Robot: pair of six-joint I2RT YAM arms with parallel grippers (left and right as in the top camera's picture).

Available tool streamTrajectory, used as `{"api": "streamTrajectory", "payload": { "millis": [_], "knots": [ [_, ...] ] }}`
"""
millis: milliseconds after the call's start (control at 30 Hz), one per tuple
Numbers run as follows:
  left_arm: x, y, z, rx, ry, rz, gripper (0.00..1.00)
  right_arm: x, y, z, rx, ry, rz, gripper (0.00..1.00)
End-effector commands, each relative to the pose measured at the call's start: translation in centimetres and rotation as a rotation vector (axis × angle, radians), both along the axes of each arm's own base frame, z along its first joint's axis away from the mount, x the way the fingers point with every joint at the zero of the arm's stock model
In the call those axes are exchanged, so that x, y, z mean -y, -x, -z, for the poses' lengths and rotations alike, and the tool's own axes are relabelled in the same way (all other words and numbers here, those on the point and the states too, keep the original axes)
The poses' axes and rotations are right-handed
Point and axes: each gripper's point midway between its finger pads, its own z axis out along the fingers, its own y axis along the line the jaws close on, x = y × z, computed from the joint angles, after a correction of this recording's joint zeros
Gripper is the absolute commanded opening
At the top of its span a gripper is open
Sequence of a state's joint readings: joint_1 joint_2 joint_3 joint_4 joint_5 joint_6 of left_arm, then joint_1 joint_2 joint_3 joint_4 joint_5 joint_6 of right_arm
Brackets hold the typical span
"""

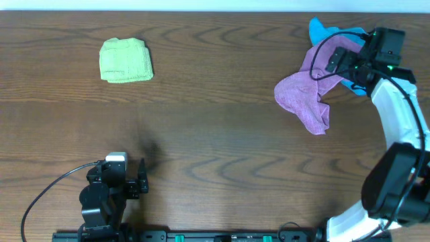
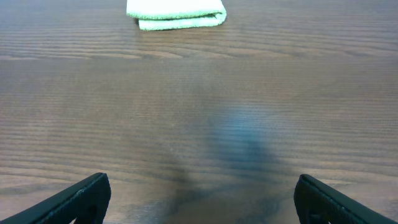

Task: Fold the cloth
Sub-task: 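Reach the right gripper forward to the crumpled purple towel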

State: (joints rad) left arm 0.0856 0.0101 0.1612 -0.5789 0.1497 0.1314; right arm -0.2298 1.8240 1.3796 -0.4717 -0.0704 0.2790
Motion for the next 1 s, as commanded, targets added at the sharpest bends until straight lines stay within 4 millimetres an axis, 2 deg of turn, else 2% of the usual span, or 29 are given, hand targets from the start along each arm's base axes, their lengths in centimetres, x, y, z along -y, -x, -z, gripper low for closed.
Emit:
{"api": "streamTrajectory", "payload": {
  "millis": [0,267,367,467,533,600,667,767,867,933,967],
  "knots": [
    [0.0,0.0,0.3,-0.002,-0.007,0.002,0.95,1.9,-0.4,0.9,0.002,-0.06,0.119,0.98],
    [0.0,0.0,0.2,-0.001,-0.007,0.002,0.95,1.7,-1.7,3.5,0.015,-0.162,0.081,0.92],
    [0.0,0.0,0.3,-0.002,-0.007,0.002,0.95,0.9,-2.2,5.0,0.006,-0.215,0.061,0.87],
    [0.0,0.0,0.2,-0.001,-0.007,0.002,0.95,0.9,-2.3,6.5,-0.016,-0.232,0.078,0.86],
    [0.0,0.0,0.2,-0.001,-0.007,0.002,0.95,1.0,-2.4,7.3,-0.022,-0.237,0.082,0.81],
    [0.0,0.0,0.2,-0.001,-0.007,0.002,0.95,1.0,-2.5,7.7,-0.027,-0.242,0.089,0.7],
    [0.0,0.0,0.2,-0.001,-0.007,0.002,0.95,1.0,-2.6,7.6,-0.019,-0.24,0.088,0.64],
    [0.0,0.0,0.2,-0.001,-0.007,0.002,0.95,1.1,-2.9,7.4,-0.003,-0.237,0.085,0.48],
    [0.0,0.0,0.2,-0.001,-0.007,0.002,0.95,1.0,-2.9,7.4,-0.004,-0.24,0.084,0.24],
    [0.0,0.0,0.2,-0.001,-0.007,0.002,0.95,0.7,-2.9,7.4,-0.004,-0.254,0.073,0.04],
    [0.0,0.0,0.2,-0.001,-0.007,0.002,0.95,0.6,-2.9,7.4,-0.003,-0.261,0.067,0.01]
  ]
}}
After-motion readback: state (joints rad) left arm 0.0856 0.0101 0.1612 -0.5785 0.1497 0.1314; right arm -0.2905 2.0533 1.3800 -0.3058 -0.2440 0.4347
